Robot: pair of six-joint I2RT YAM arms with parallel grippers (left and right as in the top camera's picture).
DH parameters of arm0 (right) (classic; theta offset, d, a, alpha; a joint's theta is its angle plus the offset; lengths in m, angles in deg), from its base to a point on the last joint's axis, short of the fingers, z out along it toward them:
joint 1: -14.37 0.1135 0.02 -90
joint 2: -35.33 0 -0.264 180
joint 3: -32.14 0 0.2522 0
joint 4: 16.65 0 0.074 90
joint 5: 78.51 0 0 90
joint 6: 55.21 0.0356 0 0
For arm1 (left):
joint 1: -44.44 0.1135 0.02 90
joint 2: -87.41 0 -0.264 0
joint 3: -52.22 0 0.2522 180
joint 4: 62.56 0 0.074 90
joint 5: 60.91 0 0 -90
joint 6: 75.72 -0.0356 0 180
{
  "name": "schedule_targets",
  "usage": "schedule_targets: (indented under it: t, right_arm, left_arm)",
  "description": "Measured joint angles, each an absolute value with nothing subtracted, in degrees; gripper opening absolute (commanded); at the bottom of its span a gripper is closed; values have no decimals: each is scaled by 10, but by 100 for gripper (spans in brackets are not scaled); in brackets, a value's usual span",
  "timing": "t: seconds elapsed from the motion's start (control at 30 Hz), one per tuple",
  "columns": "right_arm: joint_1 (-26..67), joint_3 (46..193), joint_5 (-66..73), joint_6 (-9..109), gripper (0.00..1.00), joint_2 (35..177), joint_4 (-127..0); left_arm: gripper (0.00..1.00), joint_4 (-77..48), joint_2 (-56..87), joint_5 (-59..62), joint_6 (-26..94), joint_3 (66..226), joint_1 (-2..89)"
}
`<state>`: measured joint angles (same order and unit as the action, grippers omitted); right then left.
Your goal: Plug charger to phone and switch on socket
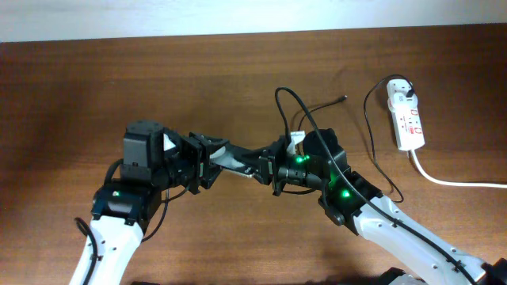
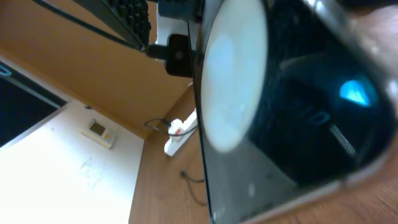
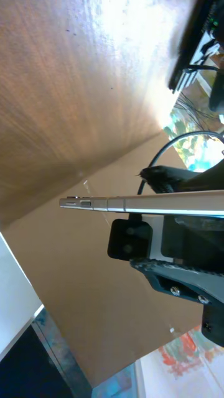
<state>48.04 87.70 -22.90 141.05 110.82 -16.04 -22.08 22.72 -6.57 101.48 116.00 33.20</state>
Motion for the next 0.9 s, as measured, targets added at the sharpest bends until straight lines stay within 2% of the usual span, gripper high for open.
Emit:
schedule_targets:
  t: [0.17, 0.37, 0.5, 0.53, 0.77, 0.8, 0.87, 0.9]
  right_arm:
    - [480, 877, -238, 1418, 4, 1108, -159]
    - [480, 877, -238, 1425, 4, 1108, -156]
    - [480, 877, -240, 1428, 4, 1108, -156]
    - [480, 877, -242, 1430, 4, 1108, -157]
    - [478, 877, -239, 1462, 4, 1108, -154]
    - [477, 877, -239, 1482, 4, 1108, -154]
    - [477, 877, -240, 1493, 9, 1108, -154]
    - [477, 877, -240, 1493, 17, 1108, -154]
  left_arm:
    - [47, -221, 227, -34, 1020, 1160, 332]
    - [37, -220, 227, -13, 1025, 1160, 331]
    - [36, -219, 227, -6, 1064, 1160, 321]
    - [34, -219, 227, -6, 1072, 1160, 317]
    - [4, -220, 227, -6, 1089, 1158, 305]
    - [2, -222, 227, -6, 1087, 1158, 305]
    - [0, -225, 227, -4, 1086, 1158, 304]
    - [0, -224, 227, -4, 1086, 1158, 304]
